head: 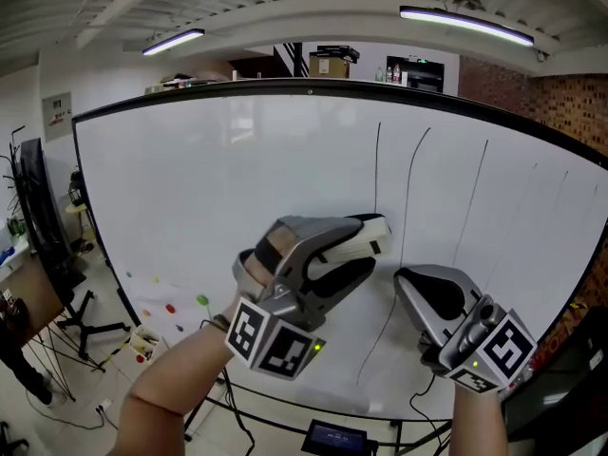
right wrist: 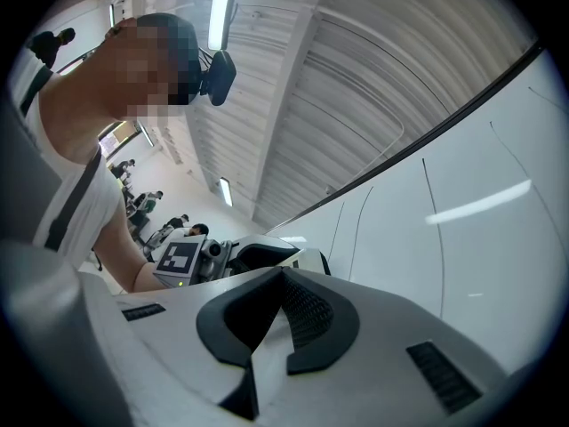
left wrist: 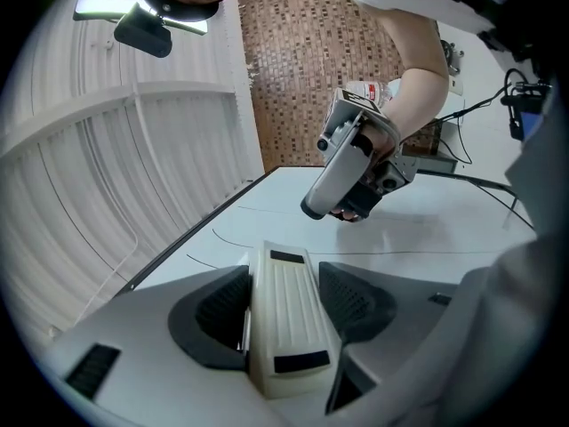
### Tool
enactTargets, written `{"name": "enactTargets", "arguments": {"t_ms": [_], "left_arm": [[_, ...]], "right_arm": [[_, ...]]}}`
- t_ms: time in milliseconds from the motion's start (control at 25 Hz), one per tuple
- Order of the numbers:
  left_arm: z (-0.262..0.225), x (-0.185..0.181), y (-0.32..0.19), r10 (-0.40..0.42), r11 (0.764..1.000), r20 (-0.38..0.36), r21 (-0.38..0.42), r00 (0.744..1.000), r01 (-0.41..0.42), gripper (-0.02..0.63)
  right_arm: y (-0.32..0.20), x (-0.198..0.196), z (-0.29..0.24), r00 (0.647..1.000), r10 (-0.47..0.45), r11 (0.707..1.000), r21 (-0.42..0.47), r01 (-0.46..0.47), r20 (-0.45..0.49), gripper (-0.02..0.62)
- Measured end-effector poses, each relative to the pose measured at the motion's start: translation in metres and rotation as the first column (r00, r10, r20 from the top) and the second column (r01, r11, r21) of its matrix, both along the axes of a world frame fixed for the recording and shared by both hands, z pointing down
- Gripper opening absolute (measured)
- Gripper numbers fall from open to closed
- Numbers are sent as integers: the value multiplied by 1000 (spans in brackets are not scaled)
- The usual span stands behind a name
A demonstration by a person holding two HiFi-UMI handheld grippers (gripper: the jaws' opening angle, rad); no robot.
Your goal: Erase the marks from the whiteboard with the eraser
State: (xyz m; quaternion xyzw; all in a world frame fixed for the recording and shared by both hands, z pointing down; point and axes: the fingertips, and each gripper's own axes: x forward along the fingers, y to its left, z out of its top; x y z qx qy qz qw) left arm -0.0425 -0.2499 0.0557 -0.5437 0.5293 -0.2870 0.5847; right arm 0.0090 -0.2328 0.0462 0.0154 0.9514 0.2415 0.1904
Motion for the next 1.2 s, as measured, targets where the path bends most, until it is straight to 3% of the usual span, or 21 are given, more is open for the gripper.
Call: {"name": "enactTargets", "arguments": {"t_ms": [320, 720, 840, 1040, 1200], "left_arm": [[-17, -9, -6, -4, 1000, -11, 23, 1000, 4, 281], [-74, -22, 9, -50, 985, -37, 165, 998, 55, 281], [-61, -18, 7, -40, 991, 2, 125, 999, 40, 272], [-18, -8, 0, -11, 999, 94, -47, 996, 16, 274], [-12, -9, 0, -19, 996, 124, -88, 992, 30, 276]], "right_arm": [[-3, -11, -9, 1000, -15, 1000, 10, 15, 1, 11], [7, -12, -7, 1000, -12, 1000, 13, 12, 17, 11], [4, -10, -6, 1000, -7, 1000, 5, 7, 18, 11], [3, -12, -3, 1000, -9, 1000, -4, 9, 17, 11], [7, -15, -1, 1000, -20, 1000, -3, 20, 14, 11]]}}
